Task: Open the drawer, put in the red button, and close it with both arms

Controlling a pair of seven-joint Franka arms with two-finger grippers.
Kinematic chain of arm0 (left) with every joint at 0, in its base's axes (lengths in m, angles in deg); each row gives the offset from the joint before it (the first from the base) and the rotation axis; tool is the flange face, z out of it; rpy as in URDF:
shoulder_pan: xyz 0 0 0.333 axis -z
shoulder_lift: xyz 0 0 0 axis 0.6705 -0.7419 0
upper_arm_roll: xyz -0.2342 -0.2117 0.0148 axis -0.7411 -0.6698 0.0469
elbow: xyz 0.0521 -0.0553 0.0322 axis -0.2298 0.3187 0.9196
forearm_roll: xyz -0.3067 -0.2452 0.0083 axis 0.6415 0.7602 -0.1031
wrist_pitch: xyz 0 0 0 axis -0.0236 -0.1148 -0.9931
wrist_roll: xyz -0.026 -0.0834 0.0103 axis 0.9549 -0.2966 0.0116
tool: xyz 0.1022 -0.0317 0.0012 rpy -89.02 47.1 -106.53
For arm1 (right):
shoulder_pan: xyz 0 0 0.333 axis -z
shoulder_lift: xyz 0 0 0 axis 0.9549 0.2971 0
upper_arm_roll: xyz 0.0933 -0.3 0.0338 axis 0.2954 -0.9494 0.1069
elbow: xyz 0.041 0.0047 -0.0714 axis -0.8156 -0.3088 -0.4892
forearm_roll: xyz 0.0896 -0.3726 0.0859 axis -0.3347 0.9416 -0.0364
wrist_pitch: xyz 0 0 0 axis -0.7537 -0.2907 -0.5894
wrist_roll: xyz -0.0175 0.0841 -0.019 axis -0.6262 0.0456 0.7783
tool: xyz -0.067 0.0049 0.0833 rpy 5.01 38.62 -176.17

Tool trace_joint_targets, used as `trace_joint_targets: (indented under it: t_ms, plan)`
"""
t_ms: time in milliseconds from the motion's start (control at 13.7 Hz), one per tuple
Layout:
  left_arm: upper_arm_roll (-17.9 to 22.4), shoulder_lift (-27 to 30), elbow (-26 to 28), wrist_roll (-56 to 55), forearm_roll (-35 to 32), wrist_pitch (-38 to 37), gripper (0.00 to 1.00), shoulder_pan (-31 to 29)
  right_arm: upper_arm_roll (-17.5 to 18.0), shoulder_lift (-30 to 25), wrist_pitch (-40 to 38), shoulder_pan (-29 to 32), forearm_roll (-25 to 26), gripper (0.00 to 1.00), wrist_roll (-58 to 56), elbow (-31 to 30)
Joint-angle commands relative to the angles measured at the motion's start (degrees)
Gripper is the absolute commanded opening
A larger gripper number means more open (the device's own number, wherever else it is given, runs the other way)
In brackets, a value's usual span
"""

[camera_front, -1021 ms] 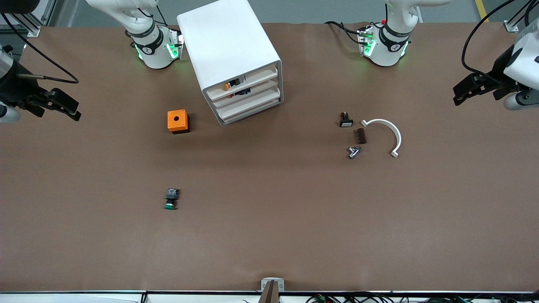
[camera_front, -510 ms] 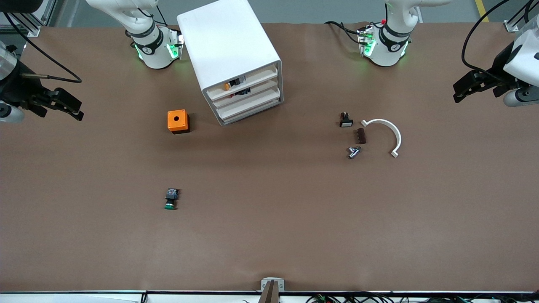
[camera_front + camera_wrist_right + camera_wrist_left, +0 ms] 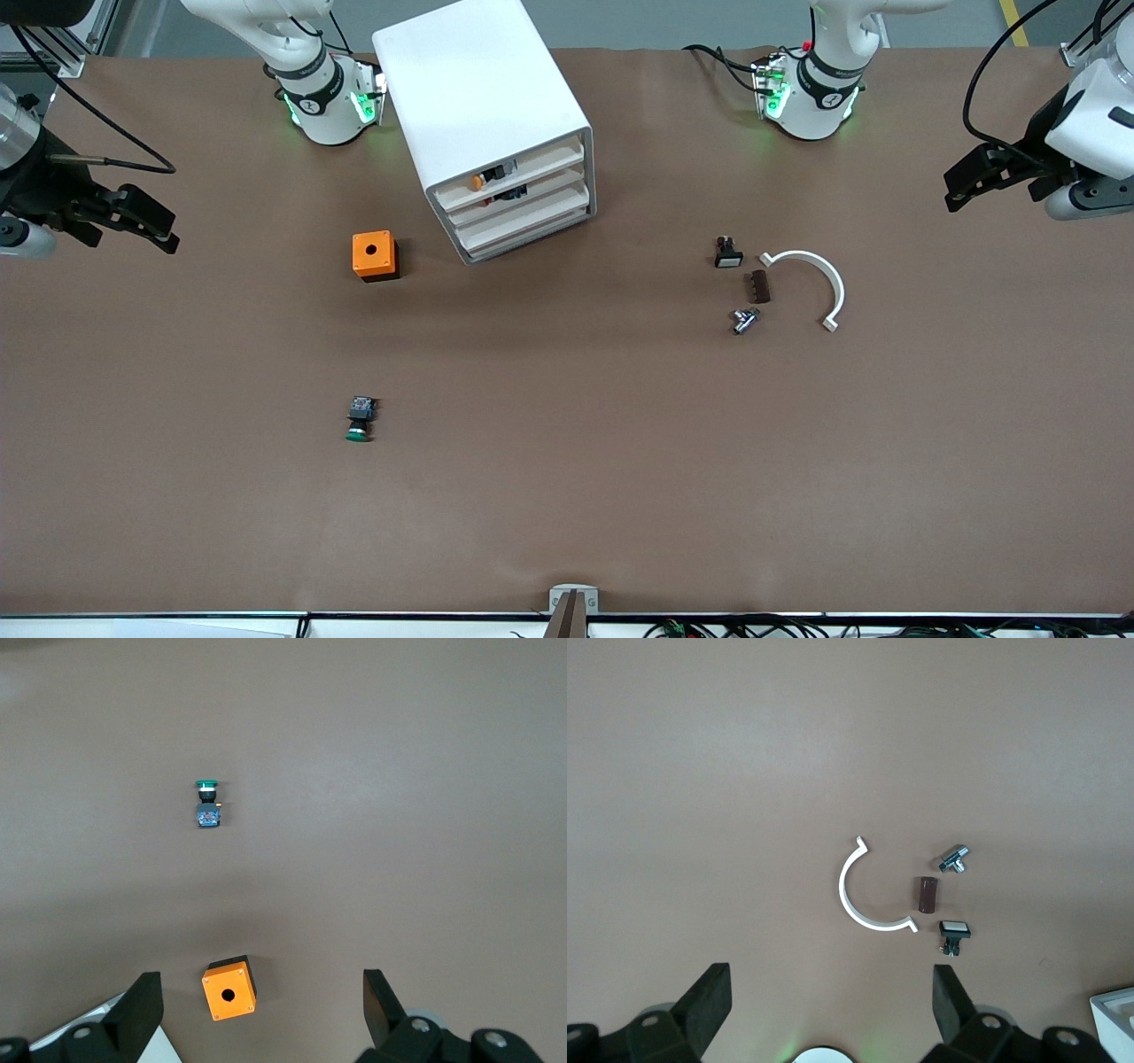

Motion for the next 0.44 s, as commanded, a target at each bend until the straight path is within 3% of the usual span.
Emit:
trace_joint_targets:
  t_ms: [0, 365]
  plan:
    - [0.14, 3.30, 3.76, 1.42, 1.00, 0.86, 1.00, -0.23, 0.30, 0.05, -0.45, -0.02, 1.05, 1.00, 0.36, 0.46]
    - [0.93, 2.42, 2.54, 1.77, 2.85, 0.86, 1.00, -0.49, 0.30, -0.03, -0.54, -0.19, 1.05, 1.00, 0.36, 0.37]
